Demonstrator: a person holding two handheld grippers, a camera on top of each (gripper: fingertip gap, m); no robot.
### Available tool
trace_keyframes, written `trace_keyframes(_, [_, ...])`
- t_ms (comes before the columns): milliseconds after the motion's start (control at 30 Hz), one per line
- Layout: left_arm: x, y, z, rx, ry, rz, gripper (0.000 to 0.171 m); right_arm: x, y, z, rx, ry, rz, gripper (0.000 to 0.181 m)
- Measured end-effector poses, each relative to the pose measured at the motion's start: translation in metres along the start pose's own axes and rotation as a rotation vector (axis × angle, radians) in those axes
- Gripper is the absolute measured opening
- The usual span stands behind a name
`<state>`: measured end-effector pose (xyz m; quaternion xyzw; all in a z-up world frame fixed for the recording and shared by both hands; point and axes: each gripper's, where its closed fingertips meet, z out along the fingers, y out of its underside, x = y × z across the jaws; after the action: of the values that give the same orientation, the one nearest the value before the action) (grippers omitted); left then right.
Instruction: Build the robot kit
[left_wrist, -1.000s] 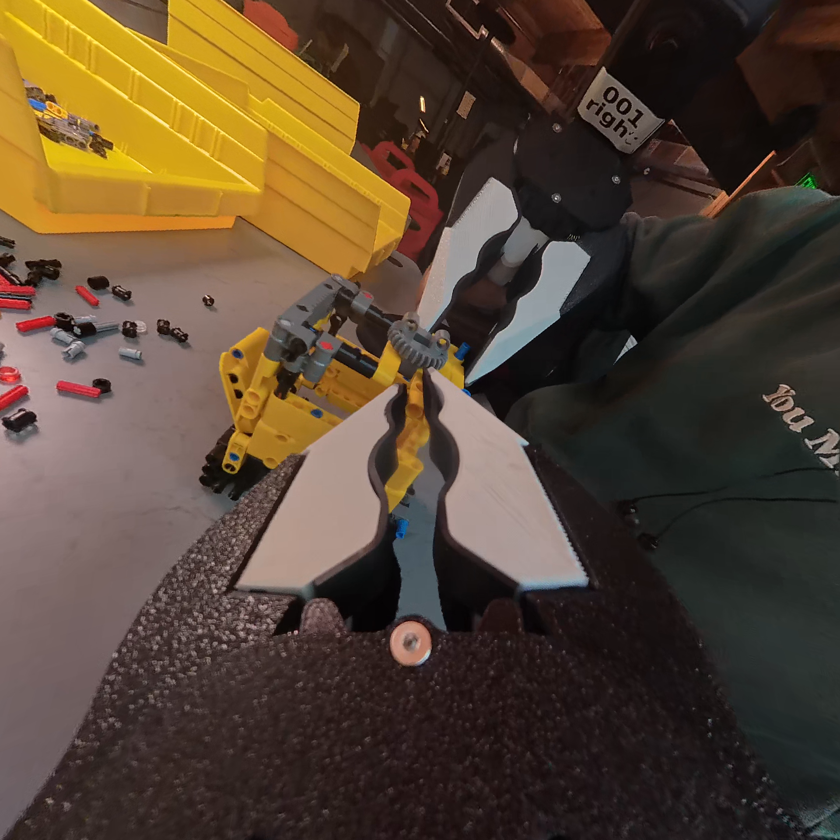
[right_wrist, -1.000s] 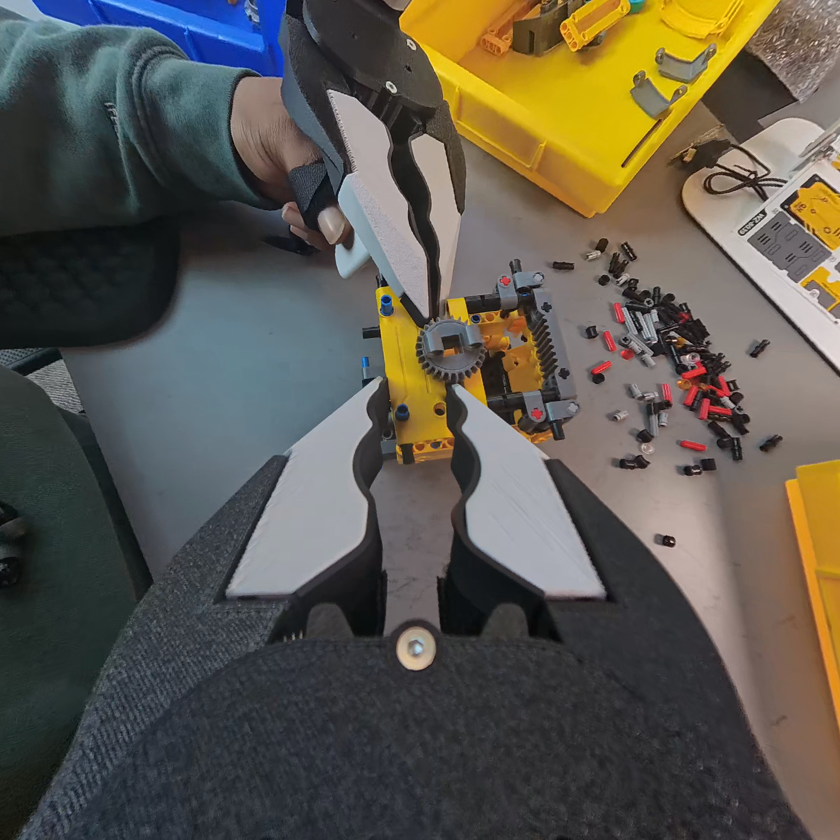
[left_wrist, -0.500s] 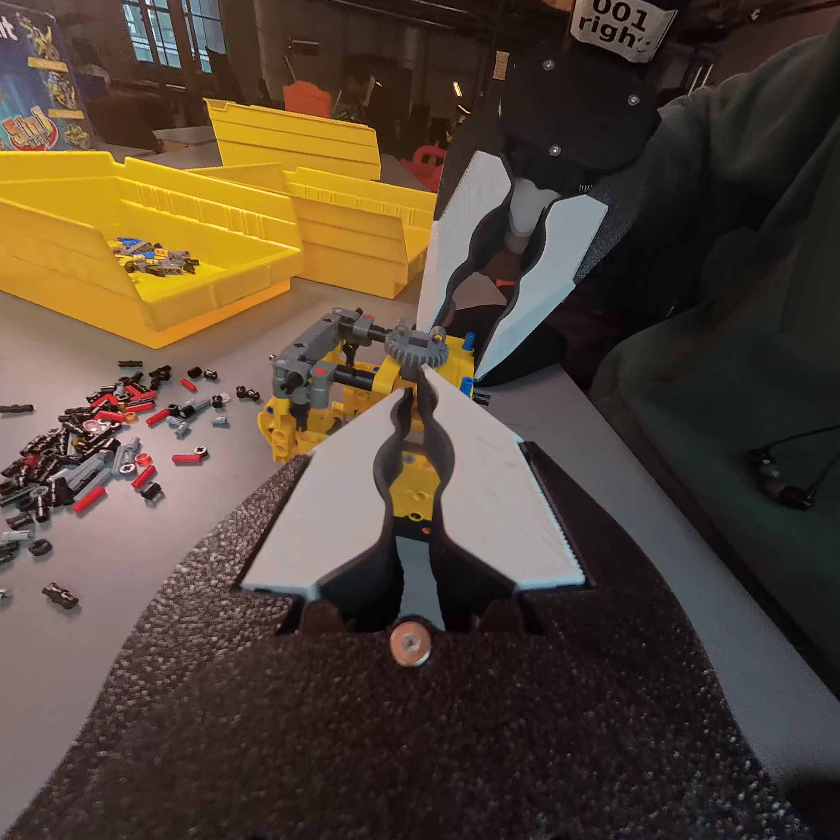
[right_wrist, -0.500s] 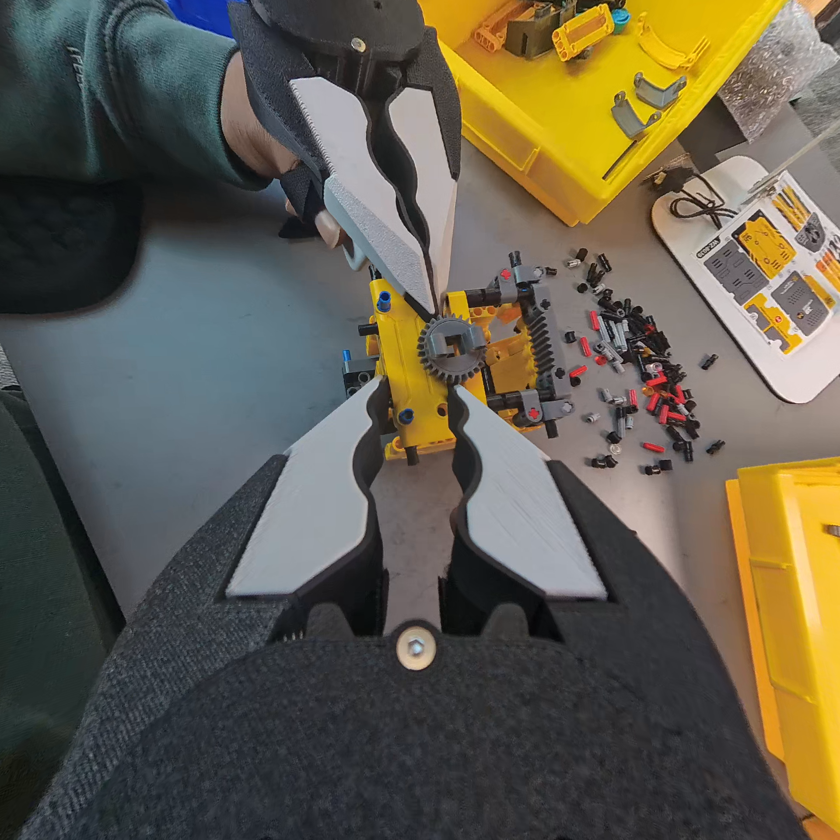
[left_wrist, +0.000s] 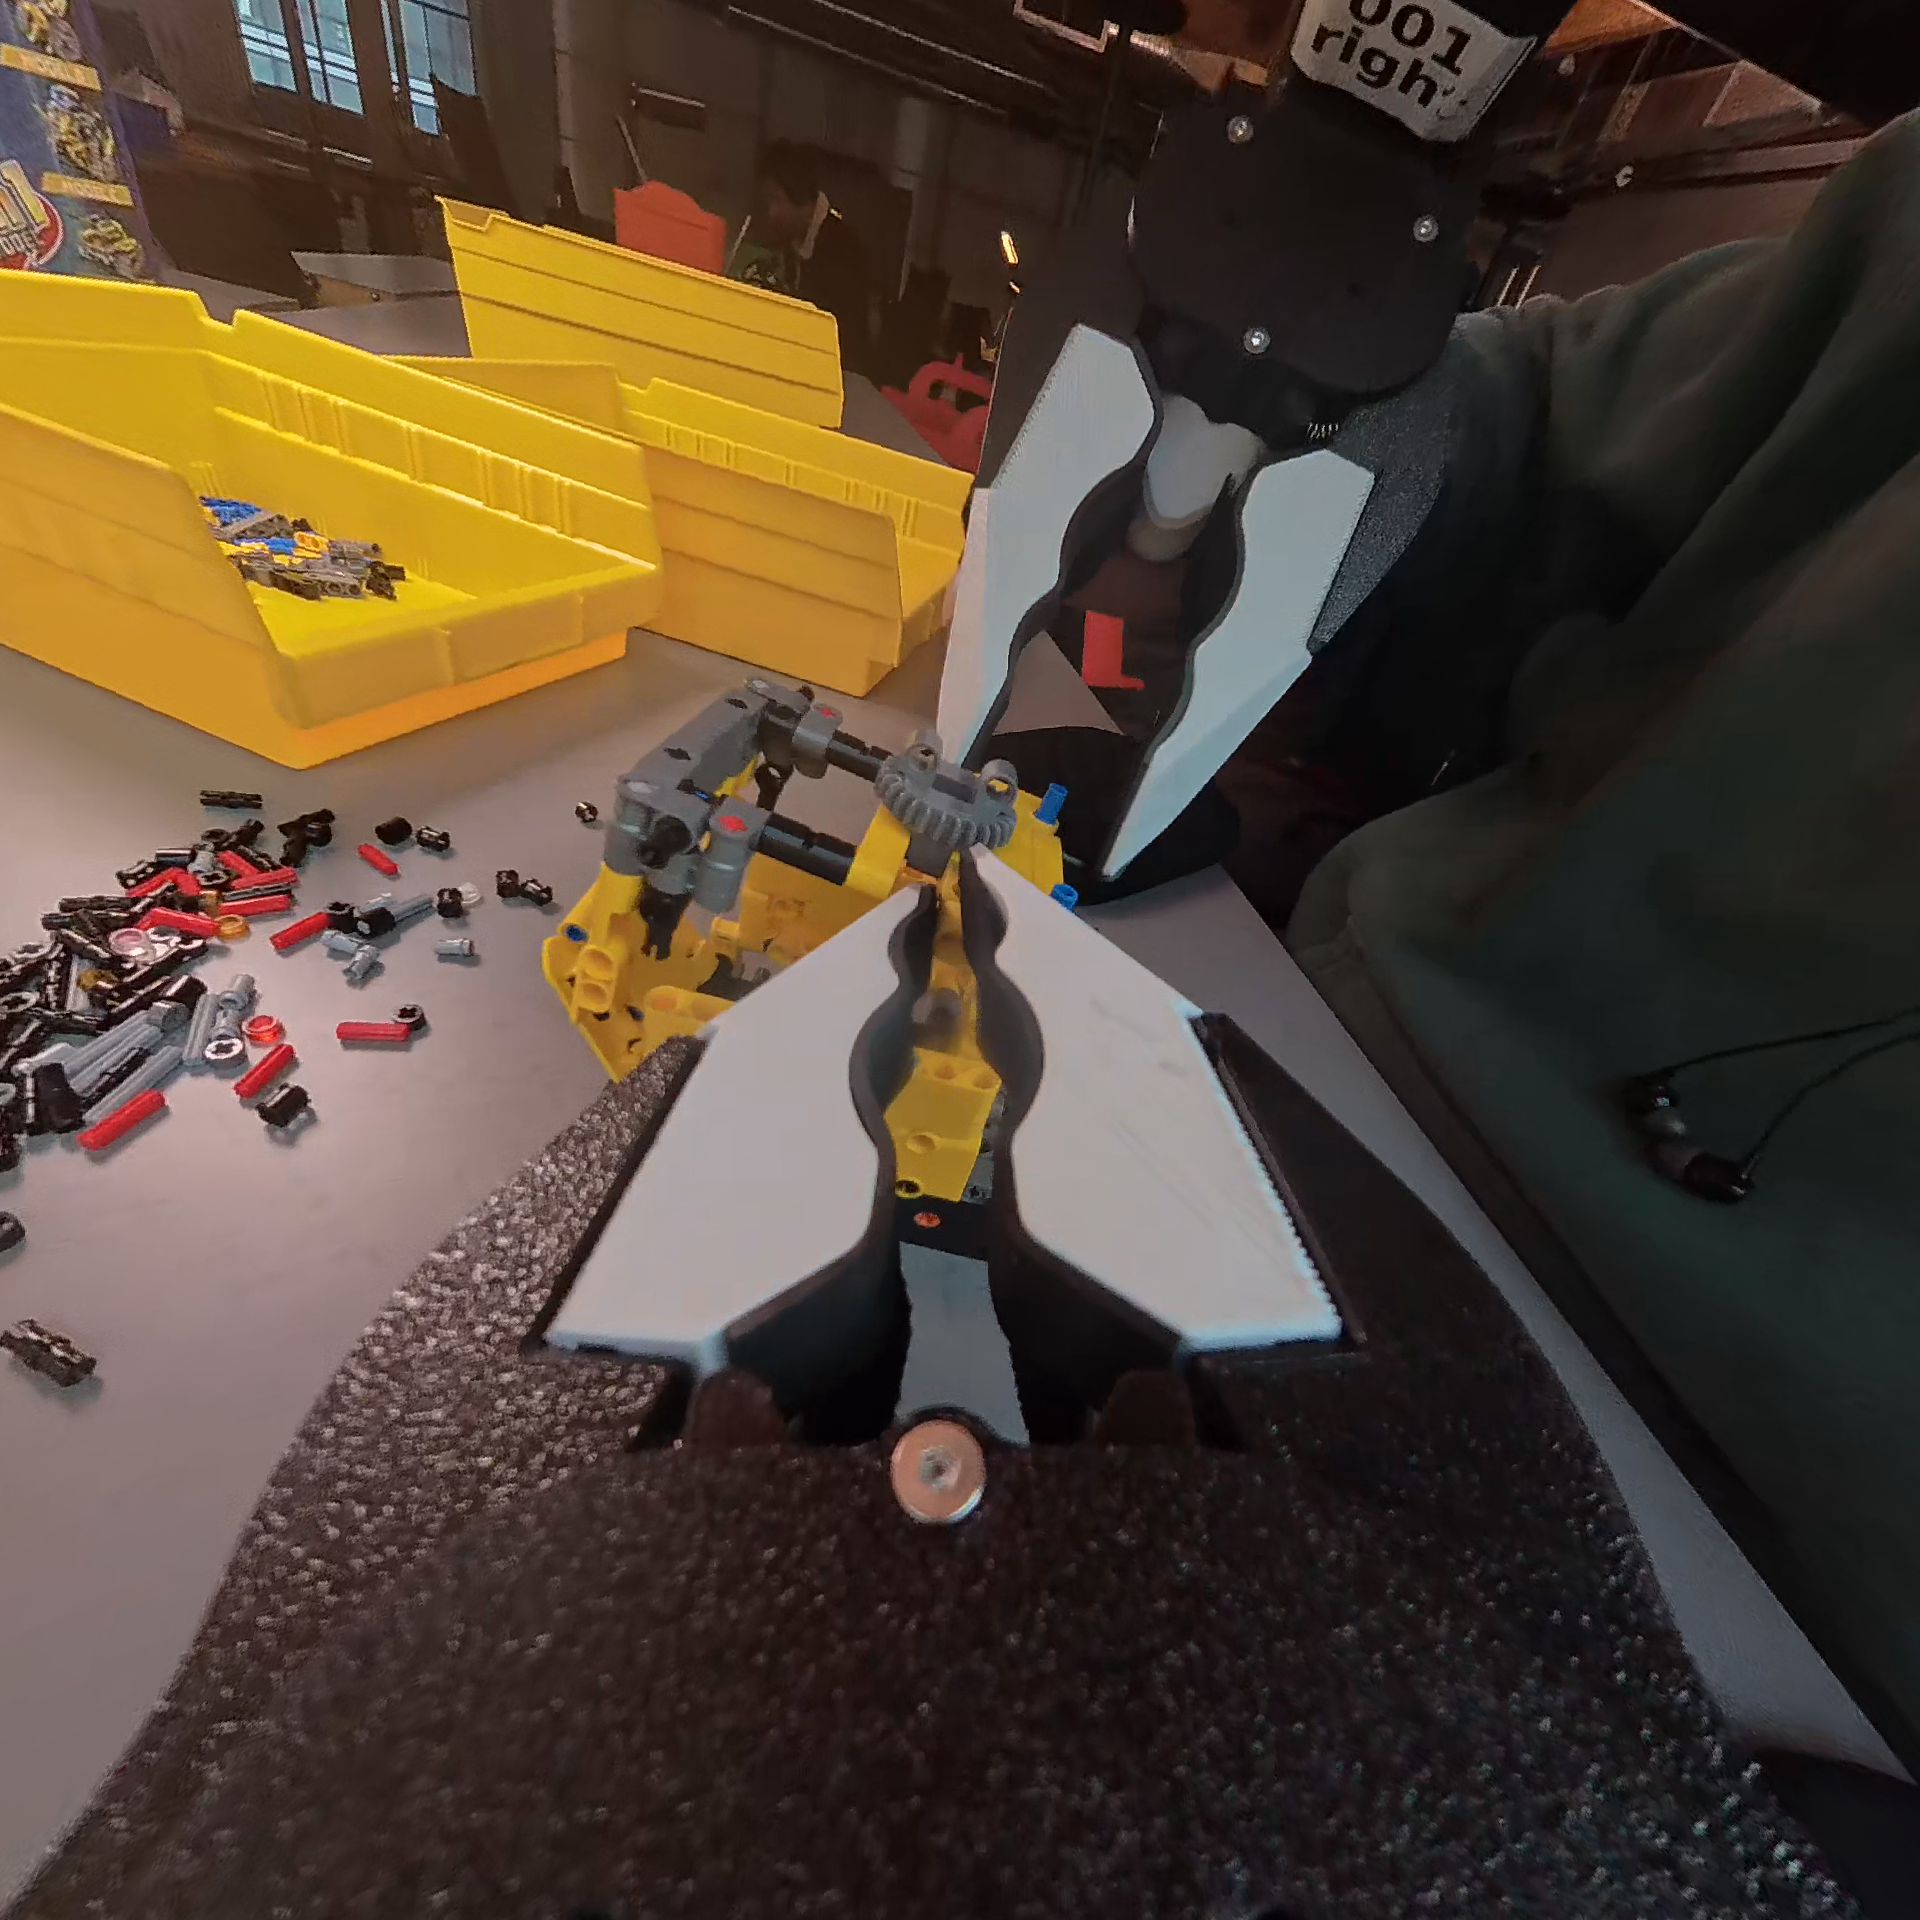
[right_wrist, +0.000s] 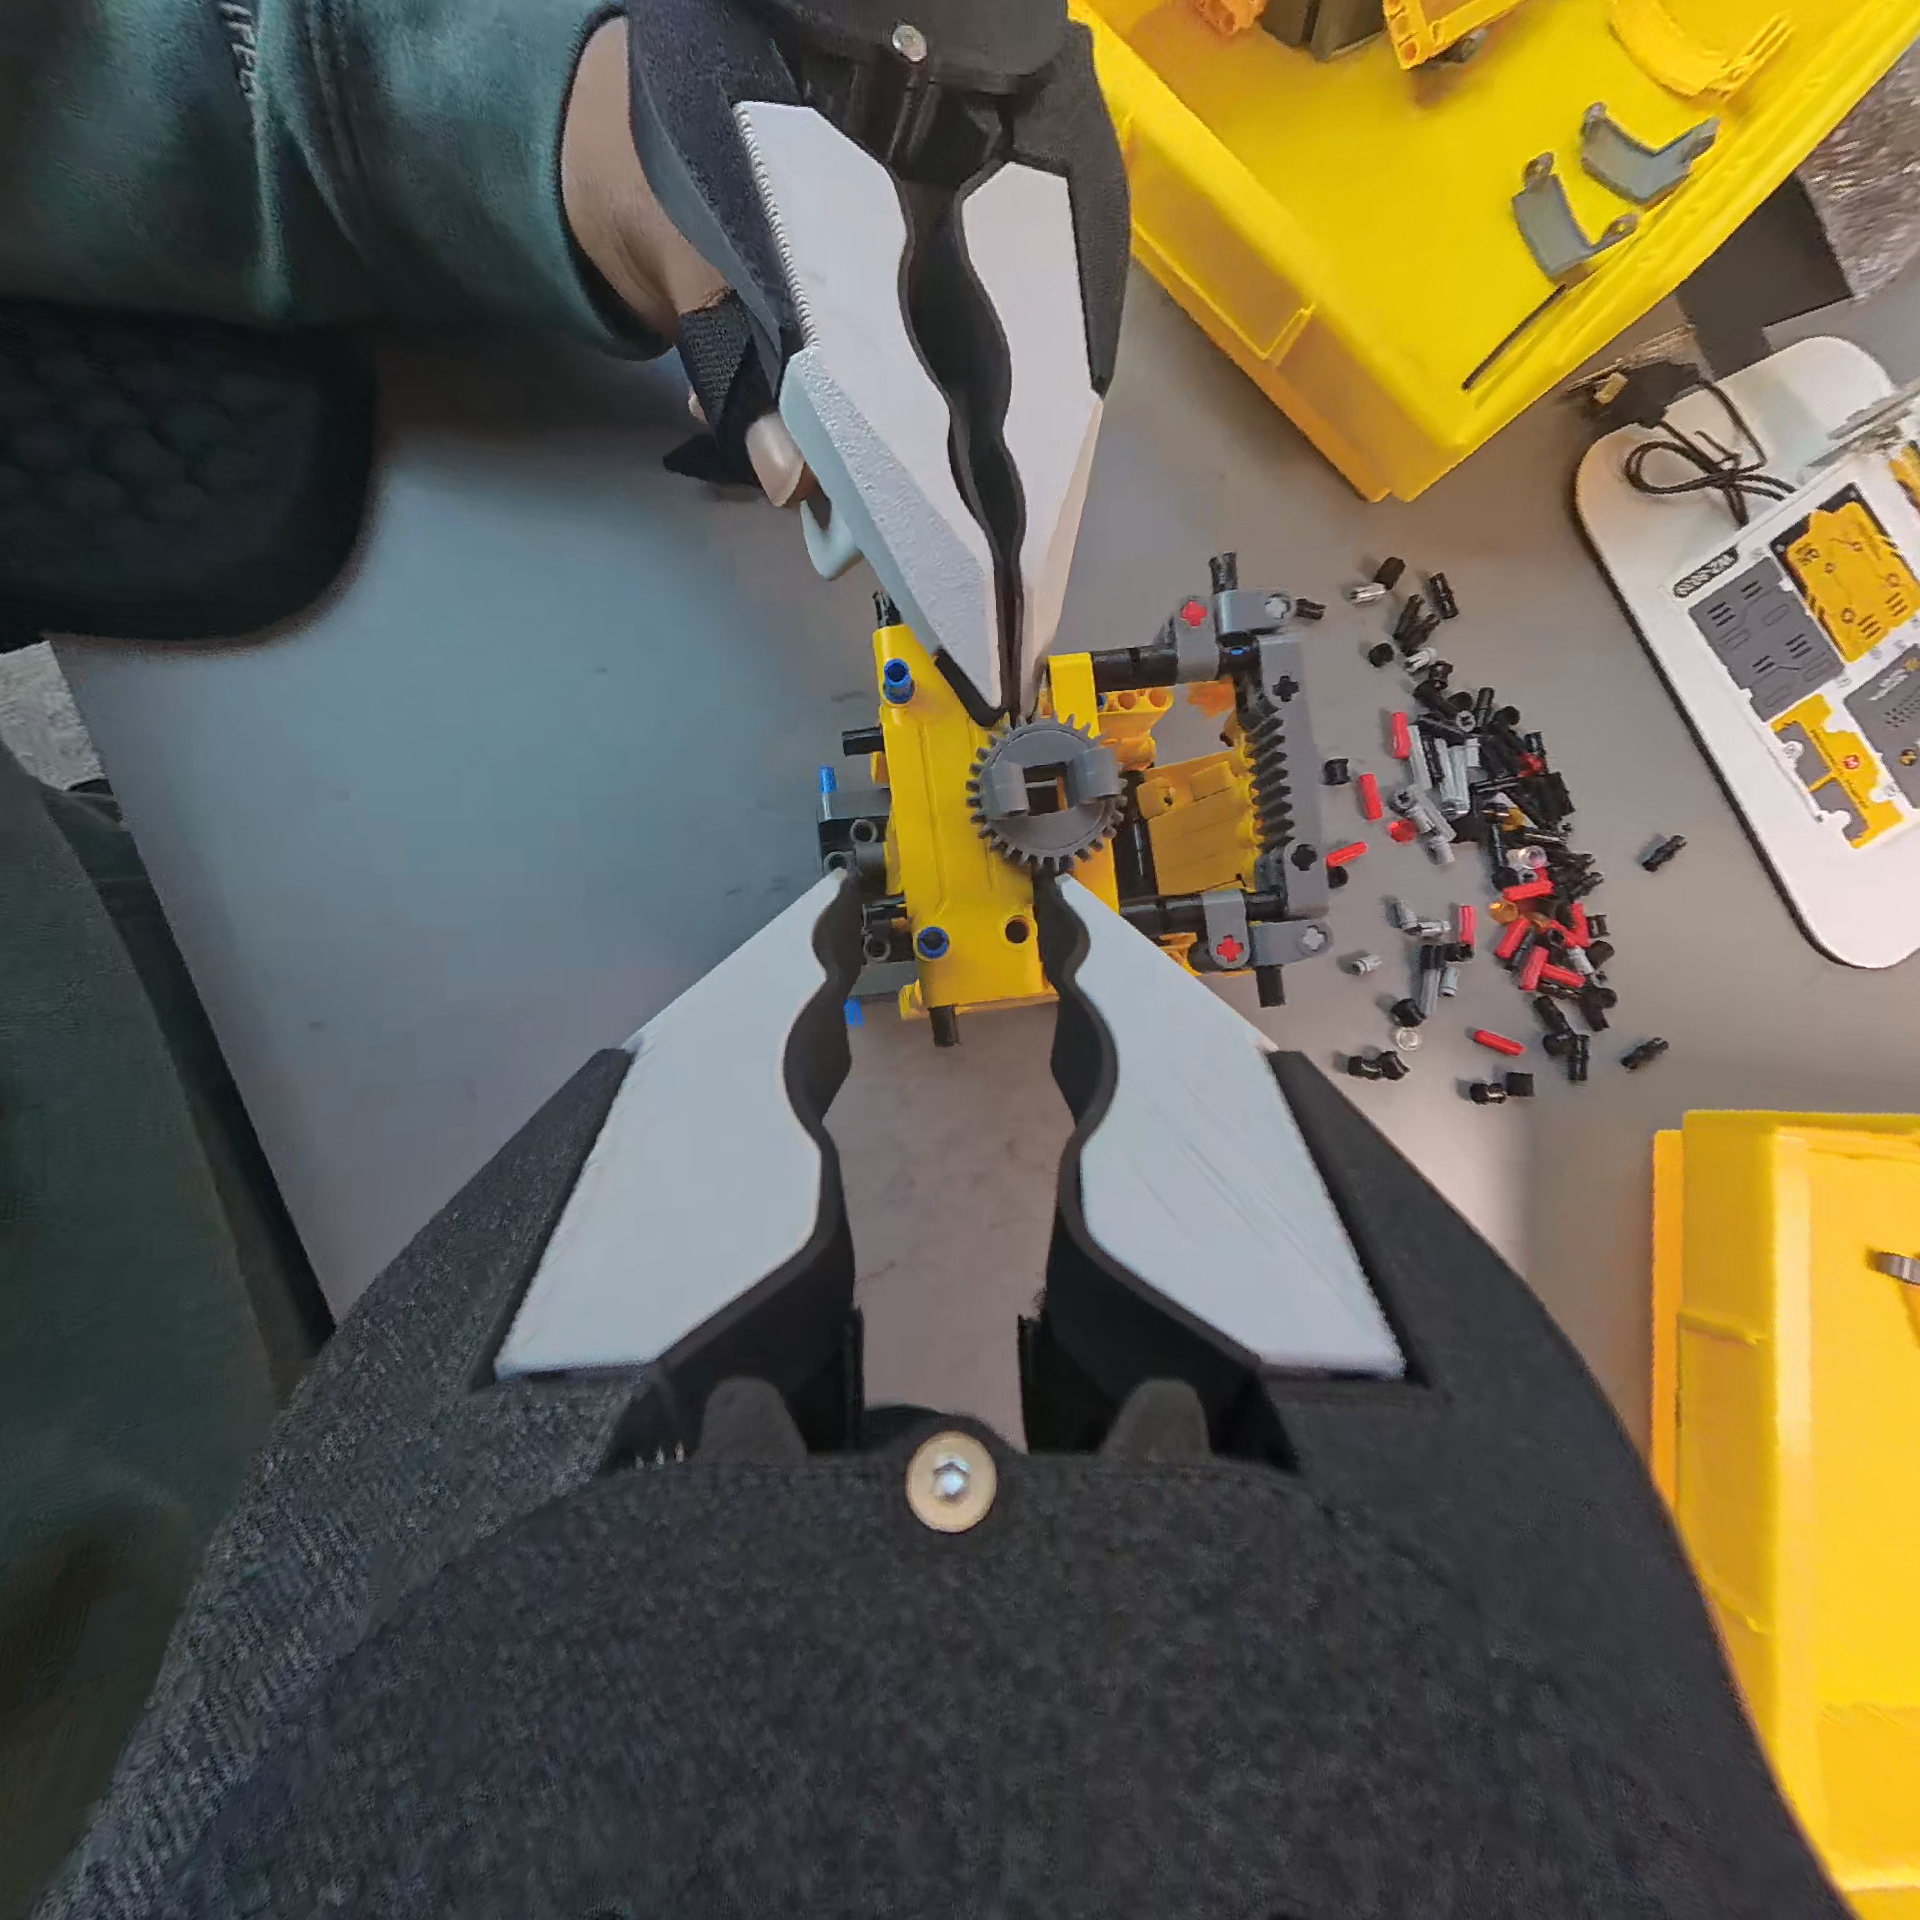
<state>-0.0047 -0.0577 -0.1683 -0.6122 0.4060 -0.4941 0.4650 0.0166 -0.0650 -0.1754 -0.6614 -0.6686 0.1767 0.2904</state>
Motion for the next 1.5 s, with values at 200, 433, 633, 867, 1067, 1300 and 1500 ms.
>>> trace_keyframes(200, [-0.002, -0.001, -0.001, -0.001, 0.013, -0.05, 0.004, 0.003, -0.014, -0.011, -0.054, -0.045, -0.085, 0.052])
trace_keyframes(433, [-0.005, -0.002, -0.005, 0.013, 0.058, -0.179, 0.005, 0.011, -0.011, 0.019, -0.136, -0.086, -0.109, 0.045])
trace_keyframes(633, [-0.014, -0.028, -0.027, 0.178, 0.082, -0.331, 0.028, 0.012, -0.008, 0.02, -0.179, -0.129, -0.1, 0.045])
trace_keyframes(867, [0.001, -0.011, -0.033, 0.039, 0.04, -0.172, 0.042, 0.012, -0.01, 0.021, -0.21, -0.113, -0.135, 0.045])
trace_keyframes(1067, [0.005, 0.011, -0.019, -0.133, -0.075, 0.084, 0.023, 0.011, -0.012, 0.022, -0.242, -0.097, -0.198, 0.045])
trace_keyframes(1300, [0.002, 0.018, -0.02, -0.153, -0.09, 0.064, 0.023, 0.012, -0.012, 0.025, -0.282, -0.159, -0.163, 0.044])
trace_keyframes(1500, [-0.002, 0.031, -0.015, -0.188, -0.15, 0.141, 0.036, 0.014, -0.01, 0.026, -0.351, -0.209, -0.102, 0.044])
